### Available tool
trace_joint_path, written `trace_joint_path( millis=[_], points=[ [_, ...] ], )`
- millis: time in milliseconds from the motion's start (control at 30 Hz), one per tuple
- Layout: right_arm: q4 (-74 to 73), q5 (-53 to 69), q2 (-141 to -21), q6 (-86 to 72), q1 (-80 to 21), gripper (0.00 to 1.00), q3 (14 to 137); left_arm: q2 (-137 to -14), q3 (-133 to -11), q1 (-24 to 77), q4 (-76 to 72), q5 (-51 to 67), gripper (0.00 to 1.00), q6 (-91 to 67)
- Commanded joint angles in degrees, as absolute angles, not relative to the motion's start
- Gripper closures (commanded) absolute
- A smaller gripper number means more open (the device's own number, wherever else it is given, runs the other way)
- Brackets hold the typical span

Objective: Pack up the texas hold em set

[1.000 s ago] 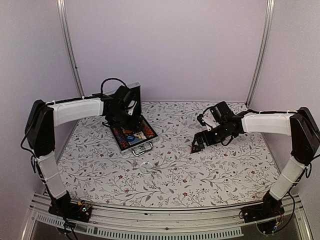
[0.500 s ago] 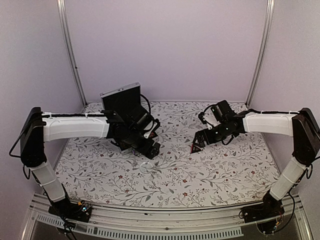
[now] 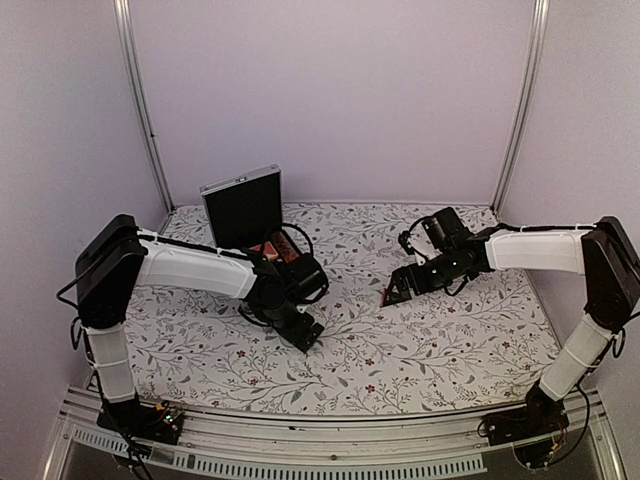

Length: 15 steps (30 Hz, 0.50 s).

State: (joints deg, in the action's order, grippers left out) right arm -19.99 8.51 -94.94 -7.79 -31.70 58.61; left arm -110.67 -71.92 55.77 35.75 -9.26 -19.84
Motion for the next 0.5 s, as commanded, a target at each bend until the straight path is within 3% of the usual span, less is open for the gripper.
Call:
trace_joint_path(
  millis=[0,267,467],
  points=[
    [-18.50,8.70,-93.25,-8.09,-31.47,0.01,57.77,-111.92,-71.26,56.38,36.66,-10.28,0.00,-20.97],
    [-18.28,9.11,-93.82,-8.16,-31.51,0.01,57.78,-113.51,-69.53,56.41,36.48,-2.61,0.02,-20.21],
    [-18.02,10.12,-94.70,-8.33,-31.52,0.01,58.16,-114.33,-69.55,56.20,37.74,-1.28,0.15,-20.65]
  ],
)
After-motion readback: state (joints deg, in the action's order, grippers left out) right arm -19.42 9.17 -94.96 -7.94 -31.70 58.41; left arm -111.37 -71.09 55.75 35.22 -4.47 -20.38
